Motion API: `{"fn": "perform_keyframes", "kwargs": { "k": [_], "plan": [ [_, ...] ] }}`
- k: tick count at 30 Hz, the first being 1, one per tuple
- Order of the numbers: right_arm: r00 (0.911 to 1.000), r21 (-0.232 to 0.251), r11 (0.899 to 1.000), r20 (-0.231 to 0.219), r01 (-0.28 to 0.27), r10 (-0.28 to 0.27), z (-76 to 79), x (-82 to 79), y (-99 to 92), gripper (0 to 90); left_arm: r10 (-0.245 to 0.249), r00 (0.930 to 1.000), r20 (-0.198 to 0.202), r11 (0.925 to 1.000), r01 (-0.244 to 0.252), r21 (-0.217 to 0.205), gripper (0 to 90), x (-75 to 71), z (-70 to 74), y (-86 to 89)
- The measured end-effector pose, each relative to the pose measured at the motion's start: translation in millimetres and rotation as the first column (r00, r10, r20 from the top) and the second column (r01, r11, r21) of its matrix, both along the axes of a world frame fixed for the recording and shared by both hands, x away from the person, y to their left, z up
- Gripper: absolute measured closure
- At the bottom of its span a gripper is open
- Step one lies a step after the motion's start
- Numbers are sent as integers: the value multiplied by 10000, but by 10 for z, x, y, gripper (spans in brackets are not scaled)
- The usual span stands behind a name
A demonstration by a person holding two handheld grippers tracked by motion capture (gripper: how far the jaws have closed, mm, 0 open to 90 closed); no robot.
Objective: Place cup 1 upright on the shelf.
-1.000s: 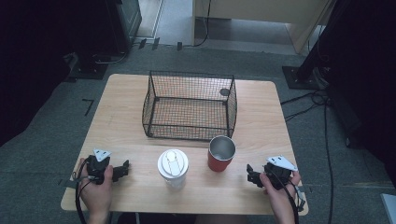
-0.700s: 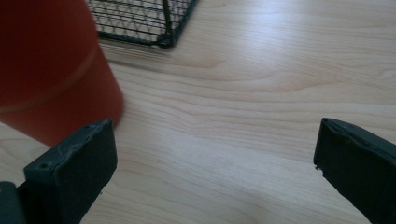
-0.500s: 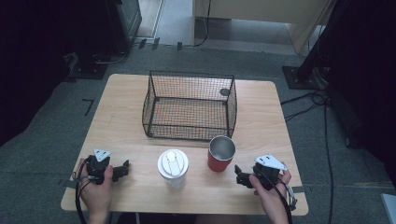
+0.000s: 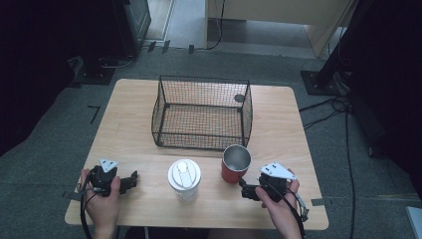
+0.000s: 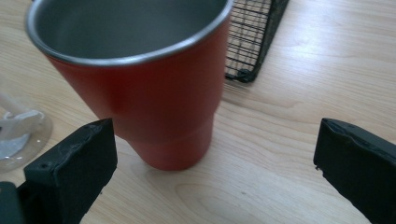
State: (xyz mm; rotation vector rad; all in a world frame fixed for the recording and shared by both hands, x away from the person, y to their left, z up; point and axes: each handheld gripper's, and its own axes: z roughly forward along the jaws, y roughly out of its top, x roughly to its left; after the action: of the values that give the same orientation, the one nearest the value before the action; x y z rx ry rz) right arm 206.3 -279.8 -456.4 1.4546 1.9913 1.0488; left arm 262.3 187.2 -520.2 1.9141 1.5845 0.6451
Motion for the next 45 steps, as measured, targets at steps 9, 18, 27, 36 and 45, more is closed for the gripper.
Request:
{"fn": "perform_keyframes", "kwargs": {
  "k": [9,18,27,36,45],
  "plan": [
    [9995,1,9995,37,-327,327,45,42,108,0,1,10000,-1,10000,-1,-3,1,0,0,0],
    [9989,93,9990,172,-444,443,158,126,262,0,7,10000,-4,10000,-7,-7,1,0,1,0],
    [9985,57,9990,331,-448,446,191,235,403,0,3,10000,3,10000,-3,-16,1,0,0,1],
    [9993,-48,9998,328,-192,194,186,317,479,0,6,10000,-4,10000,-6,-12,1,0,1,0],
    [9976,-142,9998,678,157,-147,175,346,535,58,4,10000,1,10000,-4,-16,1,0,0,1]
  ]
}}
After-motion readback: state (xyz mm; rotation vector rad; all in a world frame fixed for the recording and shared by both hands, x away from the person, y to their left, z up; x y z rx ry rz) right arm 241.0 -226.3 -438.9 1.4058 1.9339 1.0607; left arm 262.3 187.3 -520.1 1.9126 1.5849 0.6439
